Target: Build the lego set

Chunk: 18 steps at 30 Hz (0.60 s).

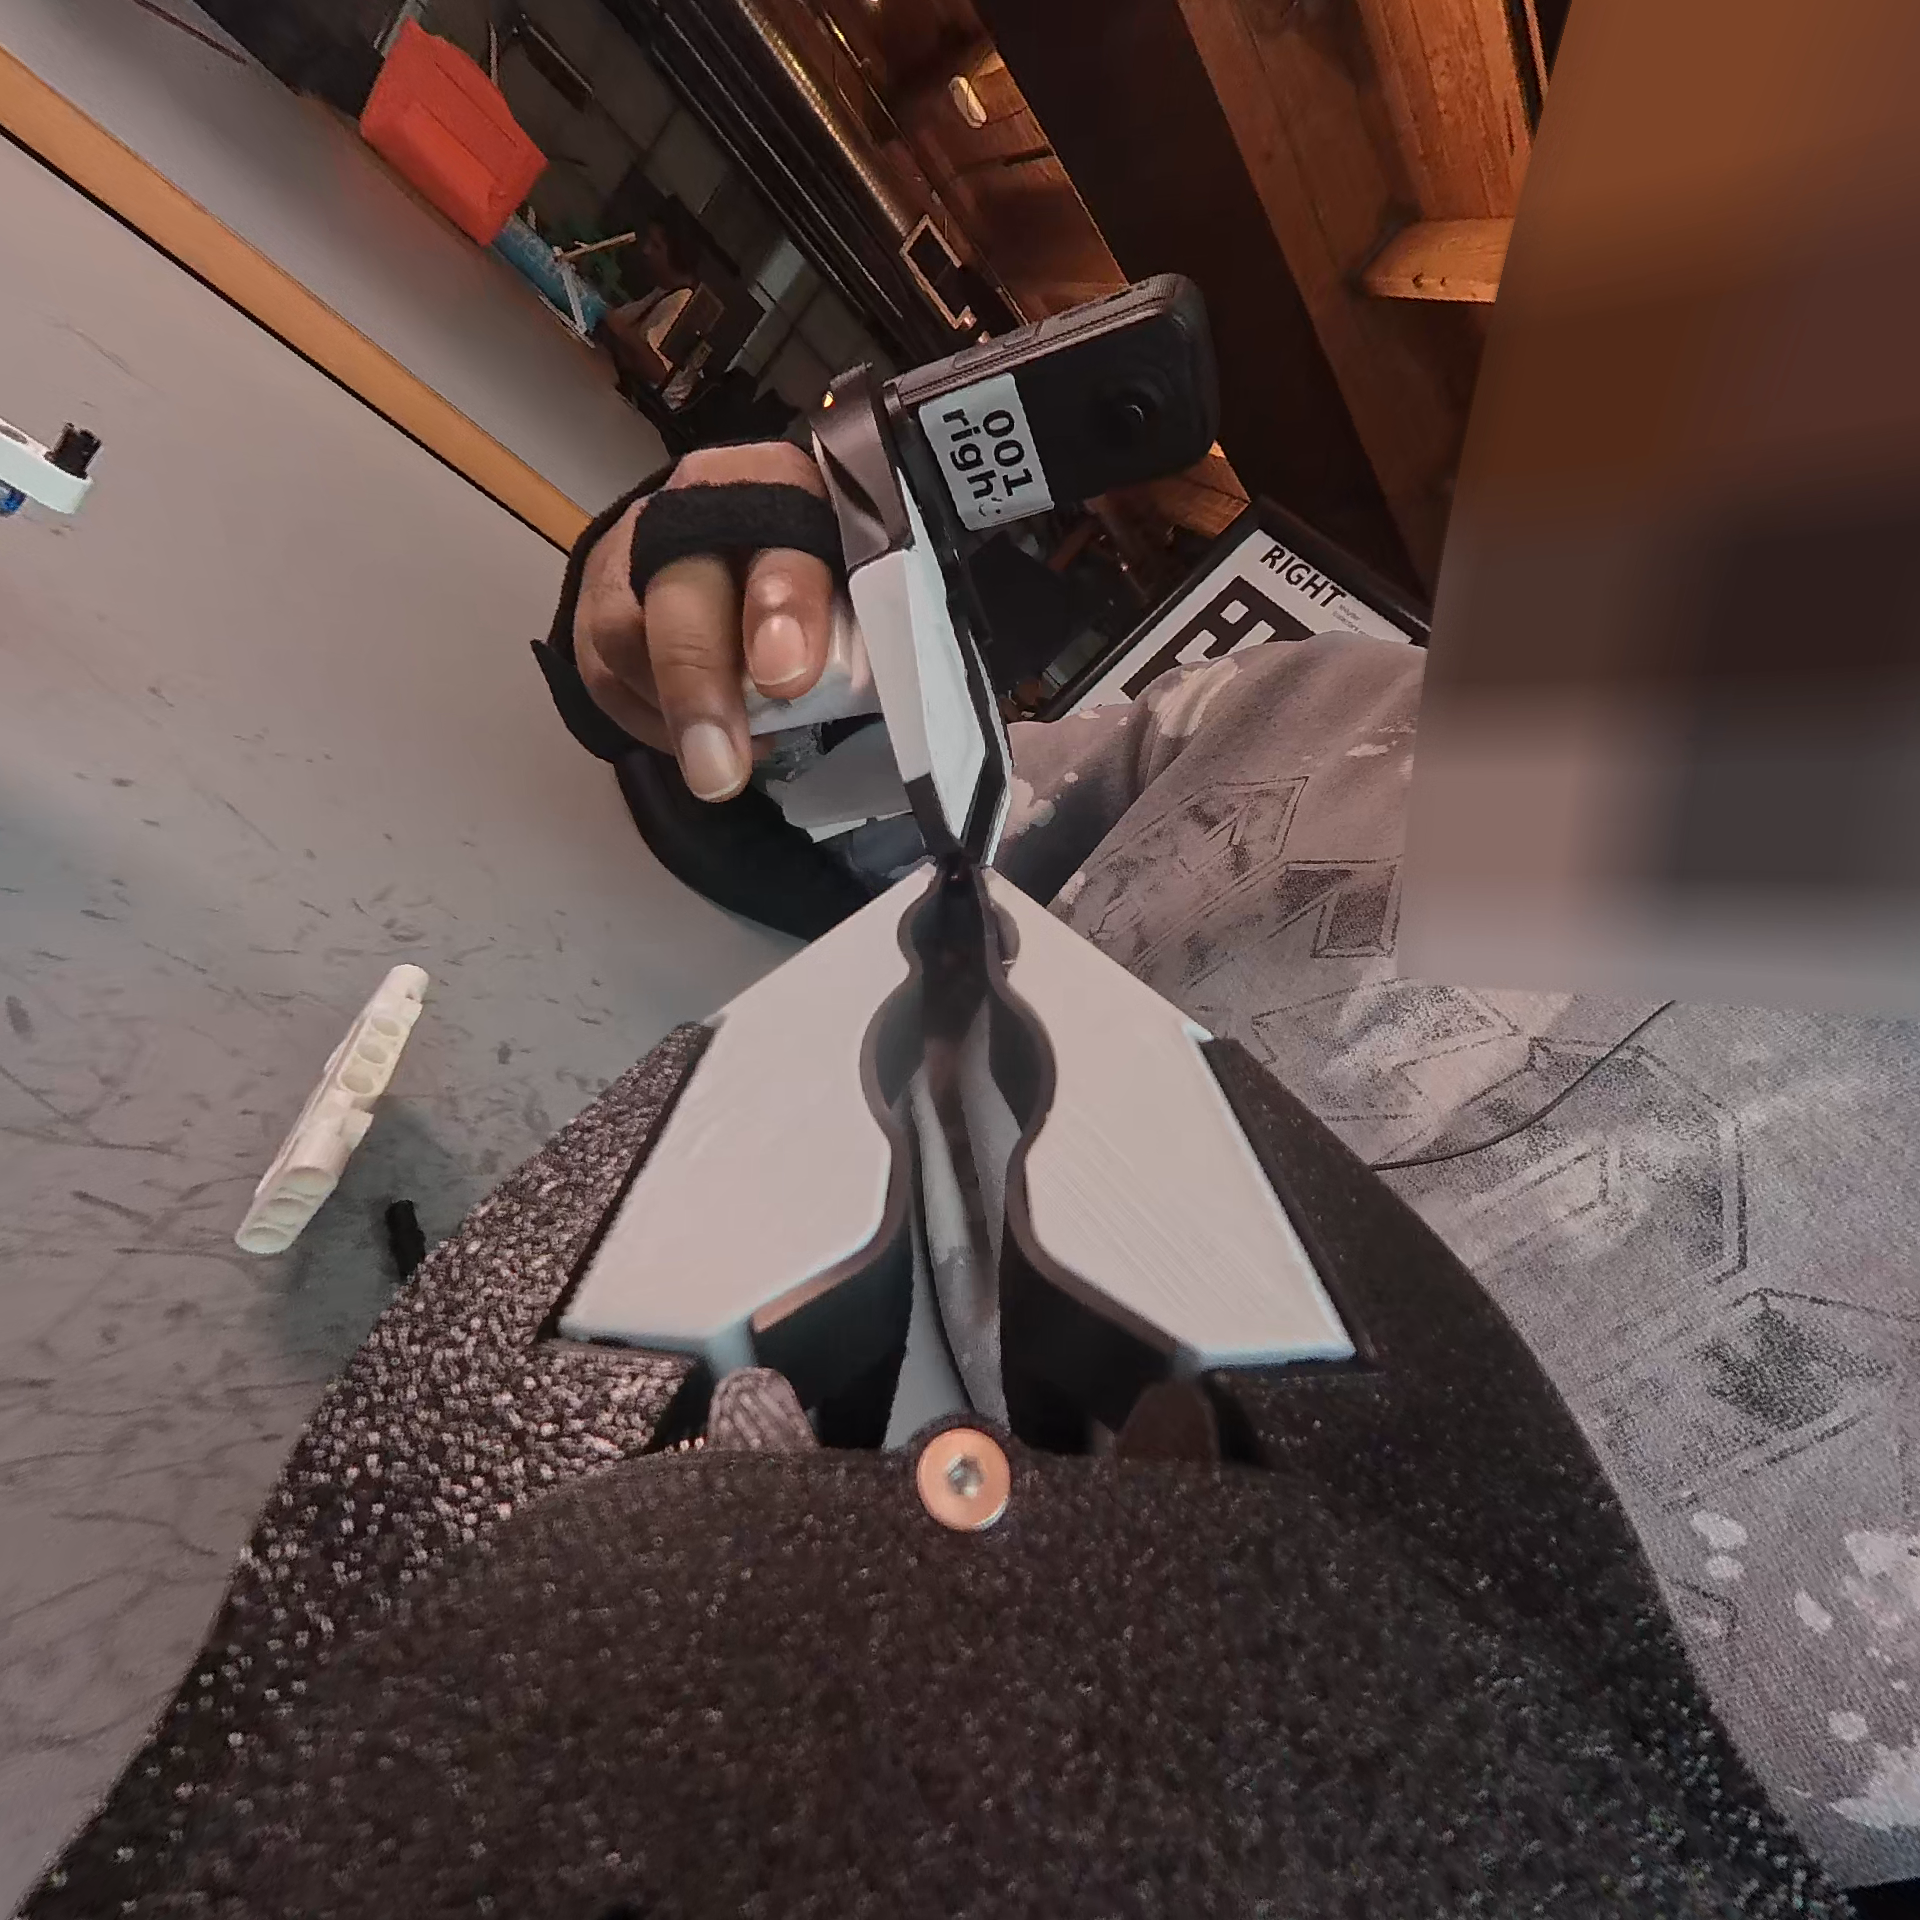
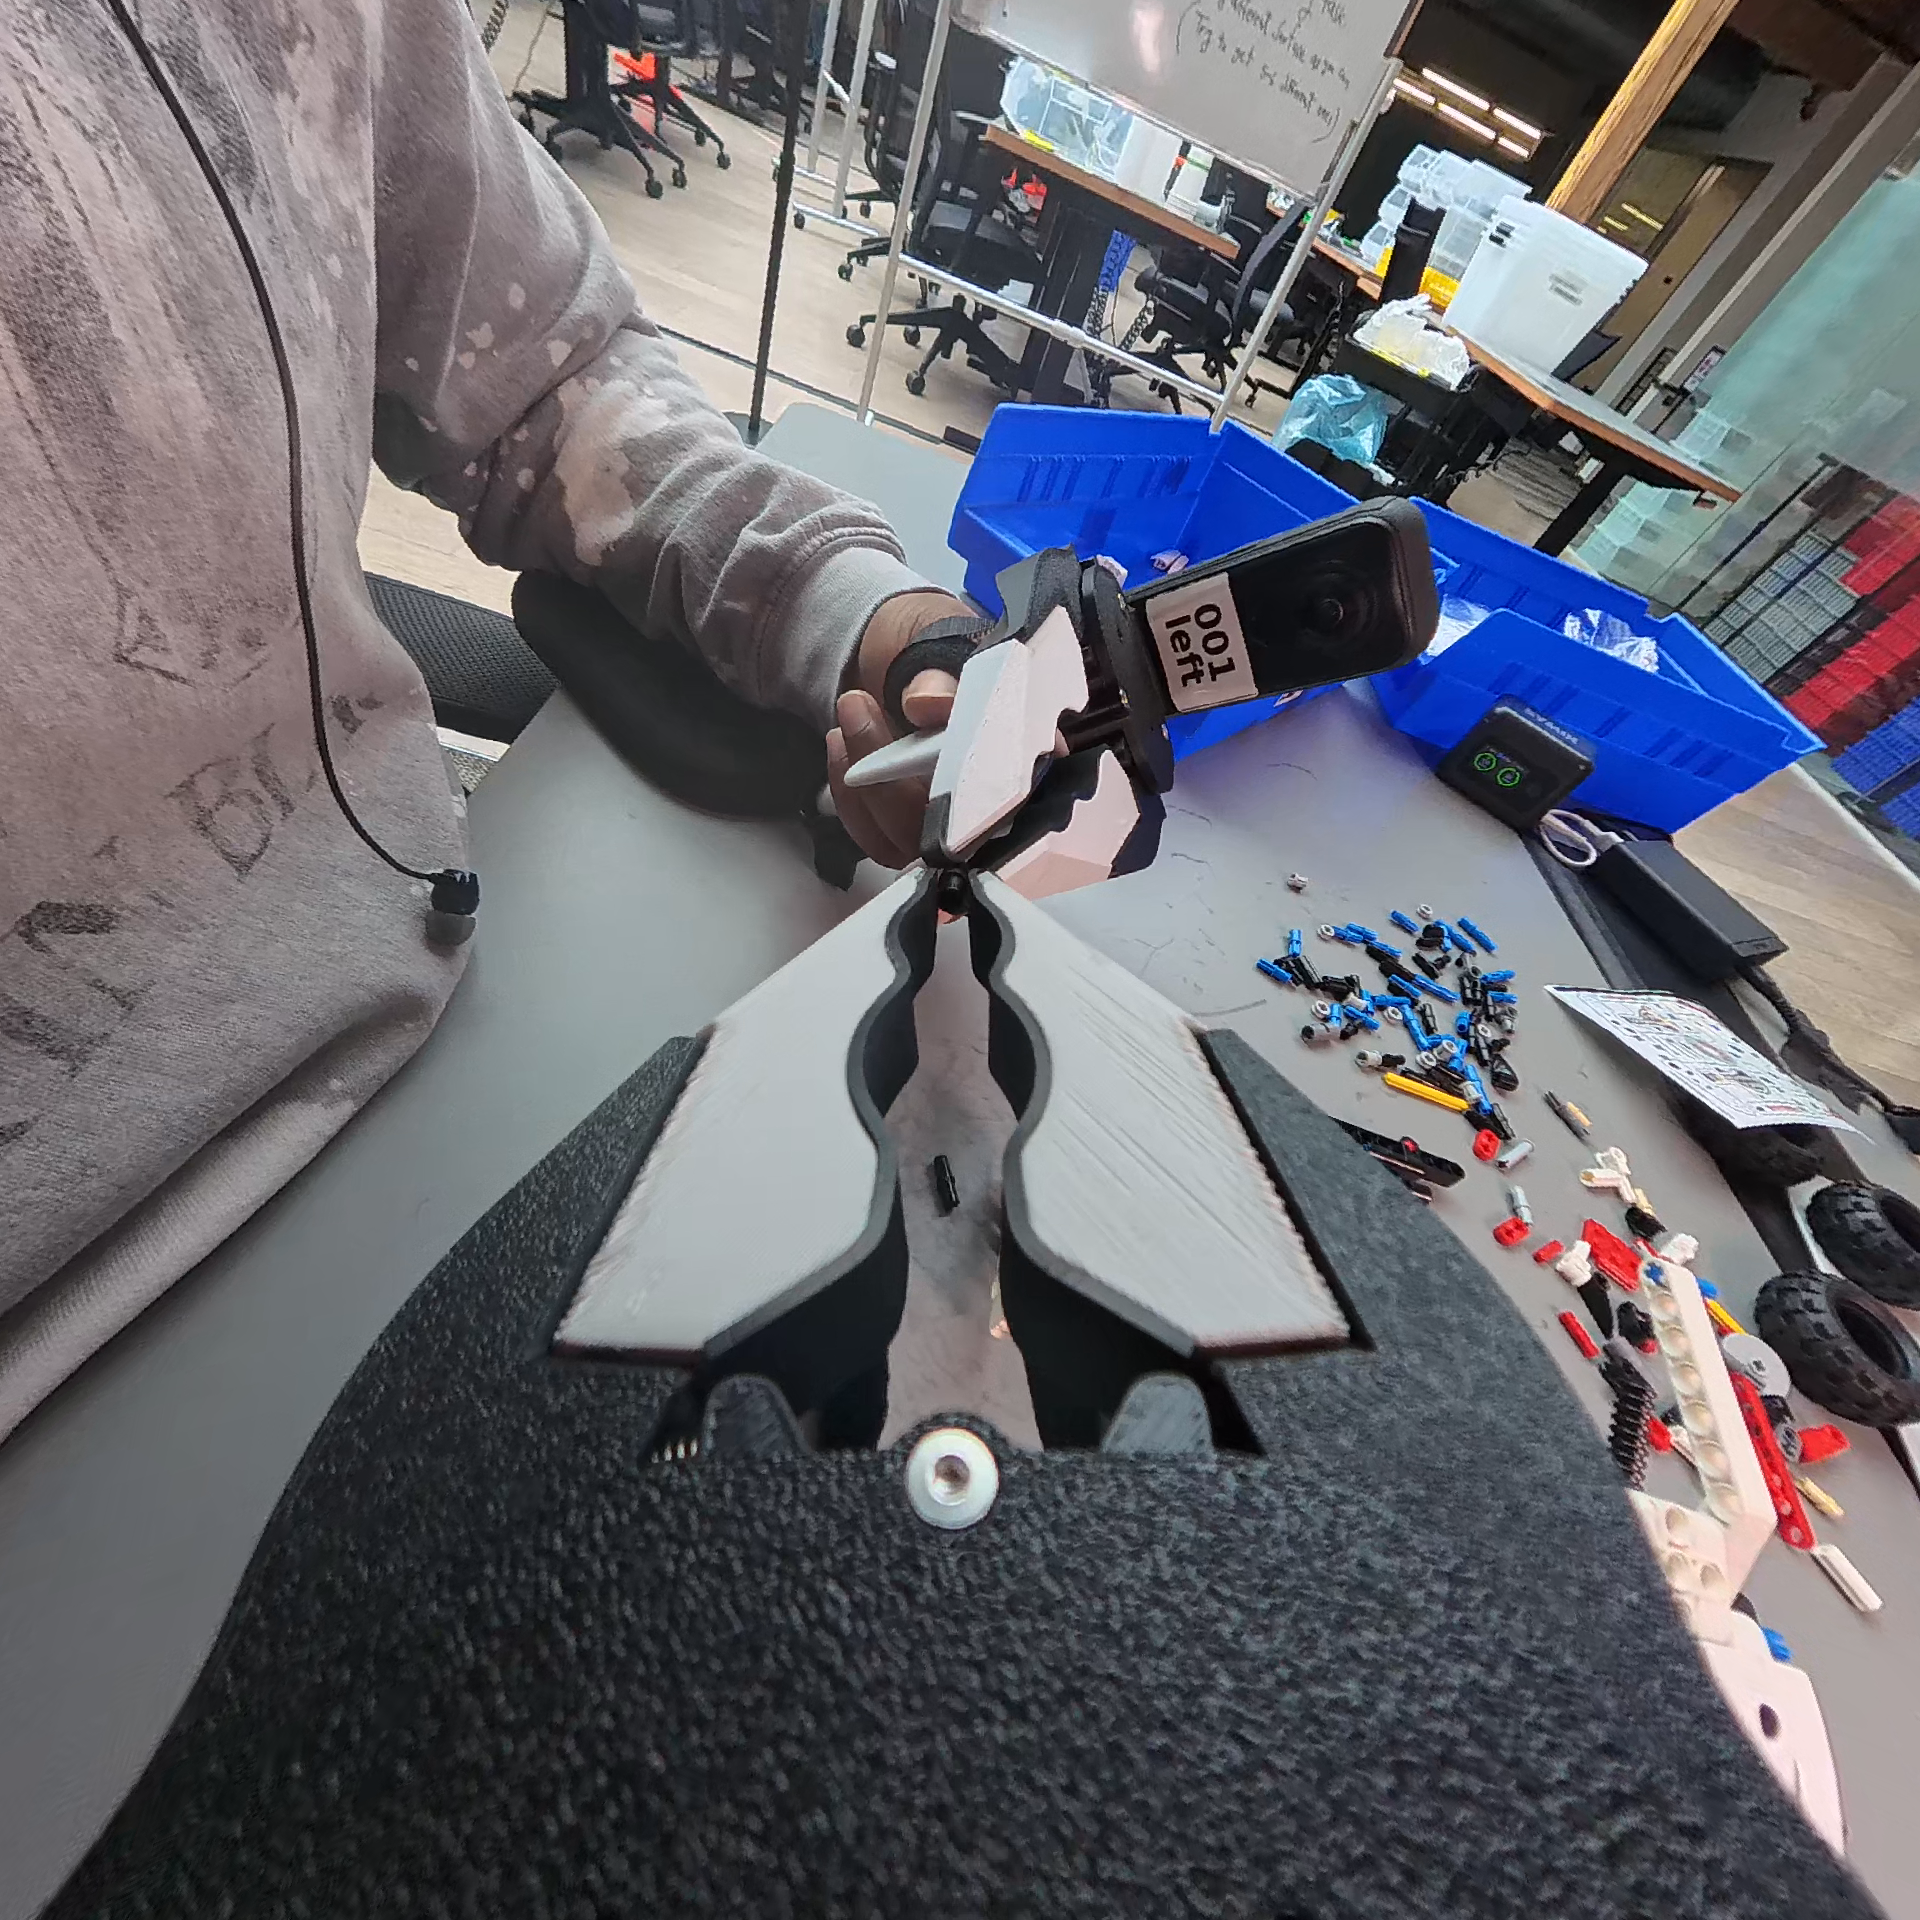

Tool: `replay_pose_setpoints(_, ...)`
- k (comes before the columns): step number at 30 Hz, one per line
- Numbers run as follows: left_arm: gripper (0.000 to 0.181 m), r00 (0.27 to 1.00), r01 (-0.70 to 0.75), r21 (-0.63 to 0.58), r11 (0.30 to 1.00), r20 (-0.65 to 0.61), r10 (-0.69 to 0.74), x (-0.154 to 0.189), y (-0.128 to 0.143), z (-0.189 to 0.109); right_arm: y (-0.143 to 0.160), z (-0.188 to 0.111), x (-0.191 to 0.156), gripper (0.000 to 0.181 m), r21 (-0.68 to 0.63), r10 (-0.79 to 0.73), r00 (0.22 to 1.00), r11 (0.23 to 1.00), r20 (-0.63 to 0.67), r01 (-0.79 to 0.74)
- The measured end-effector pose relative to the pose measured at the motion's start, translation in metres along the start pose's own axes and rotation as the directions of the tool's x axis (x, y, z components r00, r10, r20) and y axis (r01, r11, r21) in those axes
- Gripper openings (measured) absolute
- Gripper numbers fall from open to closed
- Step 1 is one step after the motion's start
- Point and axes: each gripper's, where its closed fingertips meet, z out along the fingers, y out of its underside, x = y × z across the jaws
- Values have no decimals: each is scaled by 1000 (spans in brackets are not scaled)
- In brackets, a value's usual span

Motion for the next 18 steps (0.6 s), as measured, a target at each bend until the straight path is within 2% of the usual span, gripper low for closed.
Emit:
replay_pose_setpoints(2, 3, 1000, -5, -9, 1000, 23, 6, -3, 1, -1, 2, 0, 1, 4, -9, 19, 1000, 1000, 6, -19)
replay_pose_setpoints(4, 6, 991, -60, -47, 997, 116, 65, -14, 1, -6, 11, 0, 4, 4, -49, 47, 999, 998, 5, -47)
replay_pose_setpoints(5, 14, 977, -99, -74, 992, 183, 111, -22, 0, -12, 17, -2, 7, 4, -79, 64, 998, 995, 3, -64)
replay_pose_setpoints(8, 23, 877, -209, -194, 958, 397, 272, -52, -1, -32, 43, -9, 19, 4, -206, 124, 992, 971, -16, -125)
replay_pose_setpoints(10, 28, 773, -238, -346, 907, 499, 393, -77, 7, -44, 60, -10, 24, 5, -296, 146, 989, 944, -16, -144)
replay_pose_setpoints(12, 35, 705, -235, -481, 845, 515, 488, -97, 18, -48, 71, -8, 28, 4, -370, 155, 988, 918, -4, -146)
replay_pose_setpoints(14, 40, 679, -211, -570, 794, 499, 539, -112, 30, -48, 80, -3, 30, 5, -429, 156, 988, 893, 16, -135)
replay_pose_setpoints(18, 35, 656, -208, -663, 719, 451, 605, -124, 41, -41, 95, 5, 28, 5, -537, 179, 981, 837, 78, -109)
